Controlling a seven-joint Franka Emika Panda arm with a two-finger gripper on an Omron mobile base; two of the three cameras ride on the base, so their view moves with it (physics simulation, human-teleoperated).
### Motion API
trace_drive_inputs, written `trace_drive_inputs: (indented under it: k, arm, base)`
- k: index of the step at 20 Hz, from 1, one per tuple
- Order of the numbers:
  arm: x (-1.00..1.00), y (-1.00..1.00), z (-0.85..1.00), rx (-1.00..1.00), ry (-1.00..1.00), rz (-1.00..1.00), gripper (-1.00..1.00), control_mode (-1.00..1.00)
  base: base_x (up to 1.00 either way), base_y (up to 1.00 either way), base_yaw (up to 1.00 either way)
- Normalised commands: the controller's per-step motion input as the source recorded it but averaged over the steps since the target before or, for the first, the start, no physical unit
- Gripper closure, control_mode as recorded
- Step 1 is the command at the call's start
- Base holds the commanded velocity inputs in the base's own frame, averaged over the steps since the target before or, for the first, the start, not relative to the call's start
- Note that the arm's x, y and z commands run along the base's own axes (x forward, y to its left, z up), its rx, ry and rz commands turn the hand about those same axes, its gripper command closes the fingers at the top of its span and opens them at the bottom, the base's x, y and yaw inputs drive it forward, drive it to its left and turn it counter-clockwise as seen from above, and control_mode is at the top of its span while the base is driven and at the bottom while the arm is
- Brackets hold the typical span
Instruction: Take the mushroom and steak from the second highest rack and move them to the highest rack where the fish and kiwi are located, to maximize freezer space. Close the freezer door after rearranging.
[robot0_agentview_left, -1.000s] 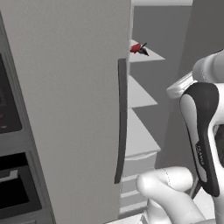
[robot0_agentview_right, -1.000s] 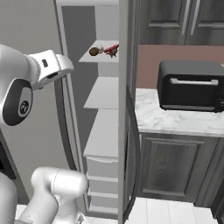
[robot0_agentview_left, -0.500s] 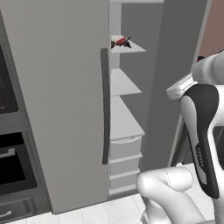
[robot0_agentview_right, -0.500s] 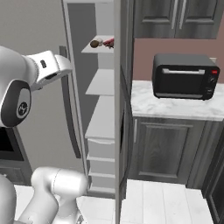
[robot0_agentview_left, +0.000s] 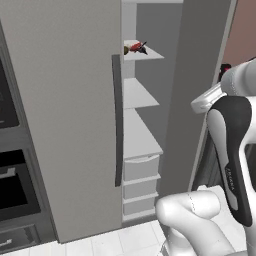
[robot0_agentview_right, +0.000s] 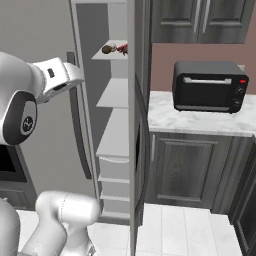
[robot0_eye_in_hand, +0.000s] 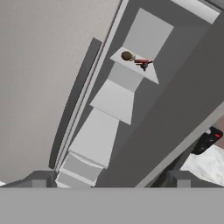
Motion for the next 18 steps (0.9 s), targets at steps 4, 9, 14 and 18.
trace_drive_inputs:
  k: [4,9,14,18]
  arm:
    - [0.0,0.0,0.0,0.0,0.0,0.0,-1.0,1.0]
    - [-0.02,-0.18,0.0,0.01,0.0,0.01,-1.0,-1.0]
    - [-0.15,-0.62,0.0,0.06,-0.05,0.04,-1.0,-1.0]
    - [-0.02,-0.7,0.0,0.08,0.0,0.02,-1.0,-1.0]
  base:
    - [0.0,0.0,0.0]
    - [0.0,-0.02,0.0]
    - [0.0,0.0,0.0]
    - [0.0,0.0,0.0]
